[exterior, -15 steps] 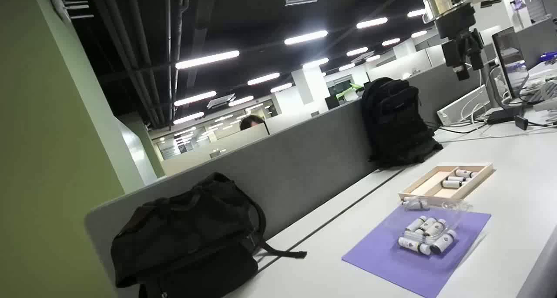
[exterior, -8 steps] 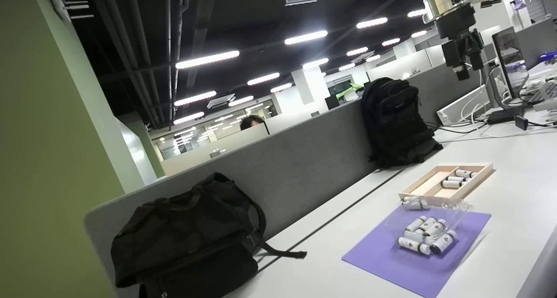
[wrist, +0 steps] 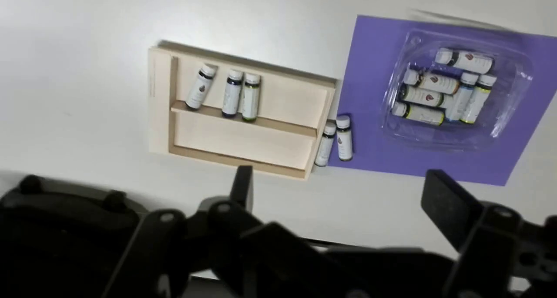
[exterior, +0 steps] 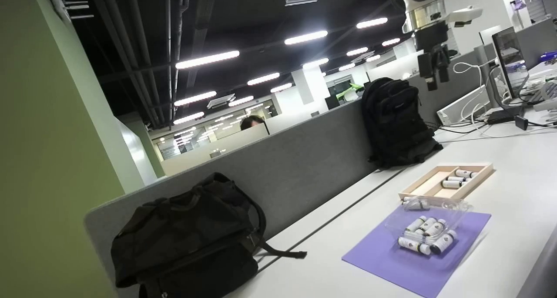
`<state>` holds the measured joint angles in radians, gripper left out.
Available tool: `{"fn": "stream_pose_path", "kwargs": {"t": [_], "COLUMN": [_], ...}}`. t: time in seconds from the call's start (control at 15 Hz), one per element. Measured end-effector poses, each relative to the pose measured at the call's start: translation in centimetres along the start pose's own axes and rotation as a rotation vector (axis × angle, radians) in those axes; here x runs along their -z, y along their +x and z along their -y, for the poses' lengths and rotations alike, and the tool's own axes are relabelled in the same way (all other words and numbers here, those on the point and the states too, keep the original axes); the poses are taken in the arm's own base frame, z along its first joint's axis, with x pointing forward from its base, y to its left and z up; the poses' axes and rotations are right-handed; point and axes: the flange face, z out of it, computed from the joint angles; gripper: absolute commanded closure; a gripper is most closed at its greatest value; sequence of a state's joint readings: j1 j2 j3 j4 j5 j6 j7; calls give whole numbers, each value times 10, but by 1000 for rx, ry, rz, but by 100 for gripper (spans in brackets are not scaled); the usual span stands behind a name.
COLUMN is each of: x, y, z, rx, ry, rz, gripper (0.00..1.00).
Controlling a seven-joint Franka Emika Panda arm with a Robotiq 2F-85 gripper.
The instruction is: Put two bottles in the tray
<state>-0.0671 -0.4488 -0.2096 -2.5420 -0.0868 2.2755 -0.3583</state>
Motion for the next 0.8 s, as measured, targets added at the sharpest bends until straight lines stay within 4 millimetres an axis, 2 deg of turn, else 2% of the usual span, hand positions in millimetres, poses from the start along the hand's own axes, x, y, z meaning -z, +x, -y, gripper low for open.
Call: {"fn": "stream_pose_path", "kwargs": {"t": [0.27, 0.53, 0.67, 0.8], "x": [-46, -108, -138, -149], "y": [64, 123, 143, 150], "z": [9, 27, 35, 34], "rx": [118, 214, 236, 238], "ry": [104, 135, 138, 137], "rz": [33, 117, 153, 163], "gripper": [0, 0, 0, 0]}}
